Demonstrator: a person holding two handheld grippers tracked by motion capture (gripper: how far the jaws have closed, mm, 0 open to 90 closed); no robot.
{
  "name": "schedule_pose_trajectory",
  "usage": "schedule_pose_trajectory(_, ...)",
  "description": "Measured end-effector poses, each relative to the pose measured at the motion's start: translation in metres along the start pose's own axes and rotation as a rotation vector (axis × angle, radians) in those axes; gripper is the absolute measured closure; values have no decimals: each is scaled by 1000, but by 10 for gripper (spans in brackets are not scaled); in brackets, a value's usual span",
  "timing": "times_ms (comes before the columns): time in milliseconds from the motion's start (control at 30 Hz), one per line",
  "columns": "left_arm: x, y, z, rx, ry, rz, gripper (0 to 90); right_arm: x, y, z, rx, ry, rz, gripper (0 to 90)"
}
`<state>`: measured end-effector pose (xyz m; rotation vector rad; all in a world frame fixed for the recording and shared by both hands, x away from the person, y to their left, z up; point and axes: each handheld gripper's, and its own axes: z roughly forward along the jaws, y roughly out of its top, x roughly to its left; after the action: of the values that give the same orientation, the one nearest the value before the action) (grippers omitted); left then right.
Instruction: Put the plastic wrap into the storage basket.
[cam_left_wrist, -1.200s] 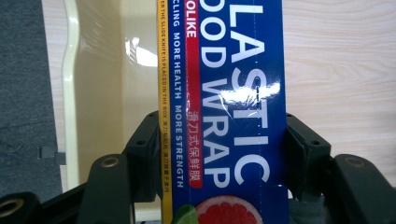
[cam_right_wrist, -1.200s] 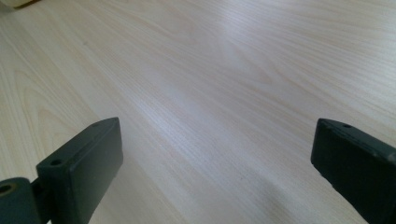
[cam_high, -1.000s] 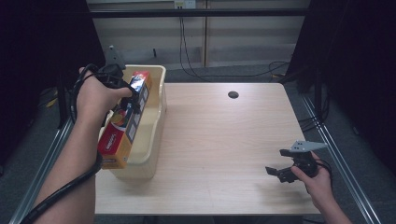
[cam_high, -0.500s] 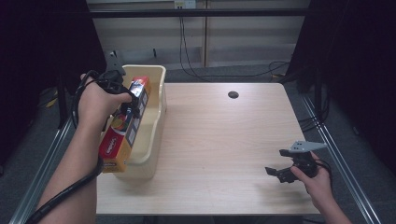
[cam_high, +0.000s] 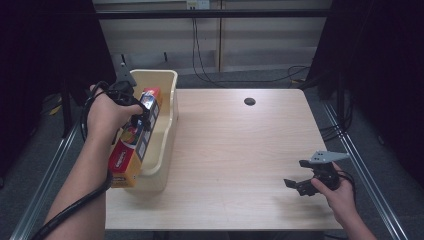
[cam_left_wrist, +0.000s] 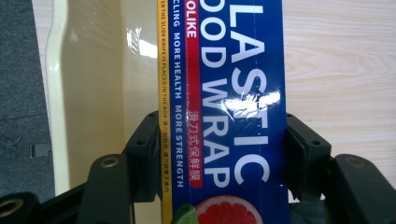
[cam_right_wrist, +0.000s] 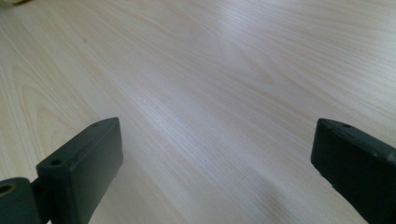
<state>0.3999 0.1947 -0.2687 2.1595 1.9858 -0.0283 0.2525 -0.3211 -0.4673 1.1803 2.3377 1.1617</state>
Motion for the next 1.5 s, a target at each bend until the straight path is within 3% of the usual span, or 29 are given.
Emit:
schedule_pose_trajectory(1033, 13, -5, 36, 56, -23, -18, 406, 1, 0, 1, 7, 4, -2, 23)
schedule_pose_trajectory(1500, 12, -5, 47, 65, -27, -30, 402, 2, 0, 1, 6, 1, -6, 23)
